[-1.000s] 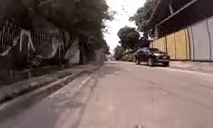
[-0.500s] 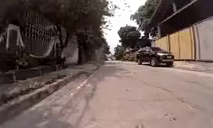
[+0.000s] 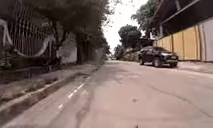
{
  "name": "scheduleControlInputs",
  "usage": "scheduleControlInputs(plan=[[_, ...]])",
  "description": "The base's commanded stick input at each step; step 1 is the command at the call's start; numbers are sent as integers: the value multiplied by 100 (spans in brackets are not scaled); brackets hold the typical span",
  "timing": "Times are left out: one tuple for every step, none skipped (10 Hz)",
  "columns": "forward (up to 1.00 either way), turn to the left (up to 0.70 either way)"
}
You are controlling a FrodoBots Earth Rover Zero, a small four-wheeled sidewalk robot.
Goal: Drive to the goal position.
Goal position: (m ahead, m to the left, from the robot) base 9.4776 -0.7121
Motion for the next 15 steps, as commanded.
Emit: scheduleControlInputs(plan=[[100, 0], [100, 0], [100, 0], [100, 0], [100, -11], [100, -18], [100, -15], [100, -11], [100, 0], [100, 0], [100, 0], [100, 0], [100, 0], [100, 0], [100, 0]])
